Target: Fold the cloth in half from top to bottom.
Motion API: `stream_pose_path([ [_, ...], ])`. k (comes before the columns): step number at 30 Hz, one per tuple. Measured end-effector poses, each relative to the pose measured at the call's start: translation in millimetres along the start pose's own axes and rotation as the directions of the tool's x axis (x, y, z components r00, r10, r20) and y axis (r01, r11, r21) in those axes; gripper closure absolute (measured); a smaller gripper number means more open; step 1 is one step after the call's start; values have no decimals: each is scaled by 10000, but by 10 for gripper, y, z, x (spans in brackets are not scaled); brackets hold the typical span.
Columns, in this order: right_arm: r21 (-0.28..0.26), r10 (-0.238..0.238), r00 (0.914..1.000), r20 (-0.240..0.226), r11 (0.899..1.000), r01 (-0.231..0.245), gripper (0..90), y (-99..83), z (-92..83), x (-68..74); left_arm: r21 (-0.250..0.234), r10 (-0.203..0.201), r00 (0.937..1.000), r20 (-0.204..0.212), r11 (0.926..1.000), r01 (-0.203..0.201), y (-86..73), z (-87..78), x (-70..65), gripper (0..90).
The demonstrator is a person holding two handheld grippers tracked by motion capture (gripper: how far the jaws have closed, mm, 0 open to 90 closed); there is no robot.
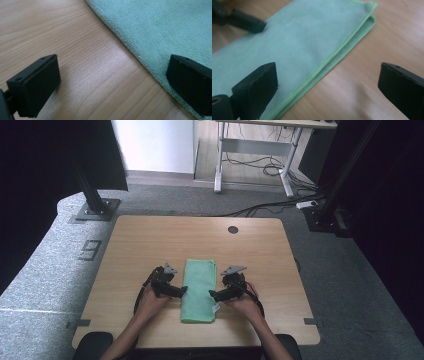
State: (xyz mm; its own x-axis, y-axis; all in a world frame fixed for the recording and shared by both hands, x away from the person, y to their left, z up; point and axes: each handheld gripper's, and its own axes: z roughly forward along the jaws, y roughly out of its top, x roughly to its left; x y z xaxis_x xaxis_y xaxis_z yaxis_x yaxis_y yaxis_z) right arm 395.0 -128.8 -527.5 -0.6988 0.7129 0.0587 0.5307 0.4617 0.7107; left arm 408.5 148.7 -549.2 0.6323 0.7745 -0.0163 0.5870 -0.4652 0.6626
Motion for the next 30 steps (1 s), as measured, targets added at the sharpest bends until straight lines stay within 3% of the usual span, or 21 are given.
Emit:
stream_pose_path([
  [3,-142,141,9999,77,9998,-140,126,123,65,-95,4,2,10000,1,10000,-2,0,0,0,0],
  [14,14,70,9993,355,10000,-70,207,448,235,-275,14,2,10000,0,10000,-2,0,-1,1,0],
  [30,342,191,9990,408,9992,-205,464,728,507,-514,12,1,10000,7,10000,-1,0,-1,1,0],
])
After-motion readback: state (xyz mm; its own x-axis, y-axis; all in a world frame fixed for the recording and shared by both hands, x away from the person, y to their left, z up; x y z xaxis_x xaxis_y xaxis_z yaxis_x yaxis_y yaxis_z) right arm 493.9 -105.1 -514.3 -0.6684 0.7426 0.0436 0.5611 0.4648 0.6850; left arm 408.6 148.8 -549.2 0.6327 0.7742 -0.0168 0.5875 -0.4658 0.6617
